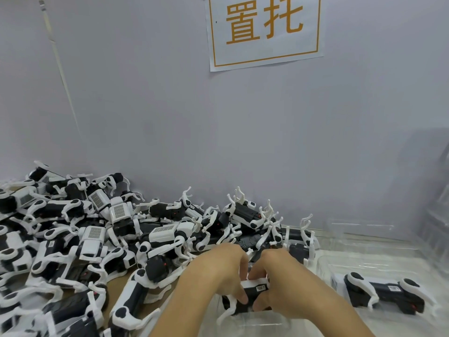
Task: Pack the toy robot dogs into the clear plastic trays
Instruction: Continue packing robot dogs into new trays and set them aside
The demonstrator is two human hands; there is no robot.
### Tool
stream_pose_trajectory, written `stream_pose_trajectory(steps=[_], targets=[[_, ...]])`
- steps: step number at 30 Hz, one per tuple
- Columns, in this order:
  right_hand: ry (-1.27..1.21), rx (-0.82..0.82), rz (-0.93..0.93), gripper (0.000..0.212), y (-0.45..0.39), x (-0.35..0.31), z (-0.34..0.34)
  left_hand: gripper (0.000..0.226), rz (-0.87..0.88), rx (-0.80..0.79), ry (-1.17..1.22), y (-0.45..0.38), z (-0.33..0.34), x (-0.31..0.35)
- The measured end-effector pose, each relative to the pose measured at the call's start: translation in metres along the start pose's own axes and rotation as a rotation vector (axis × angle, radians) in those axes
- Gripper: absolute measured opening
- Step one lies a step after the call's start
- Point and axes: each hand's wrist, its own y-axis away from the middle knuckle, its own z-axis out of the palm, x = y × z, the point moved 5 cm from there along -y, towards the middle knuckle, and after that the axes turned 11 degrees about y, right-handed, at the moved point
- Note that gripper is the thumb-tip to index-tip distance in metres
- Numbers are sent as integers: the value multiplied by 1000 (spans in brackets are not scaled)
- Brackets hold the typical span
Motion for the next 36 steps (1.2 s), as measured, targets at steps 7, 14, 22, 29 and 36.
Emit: stream_pose_trajectory(steps=[7,14,22,29,36], targets=[[-38,76,16,27,5,13,-20,32,-8,12,58,-9,4,-8],[-31,46,136,22,15,33,-38,35,7,15,110,-13,5,-13],[9,-62,233,23,16,32,-25,34,16,21,114,-15,6,-14],[68,-110,195,25,19,26,-27,35,23,27,98,-15,5,-16],[74,-94,207,30,20,27,-25,34,49,26,73,-16,6,-16]])
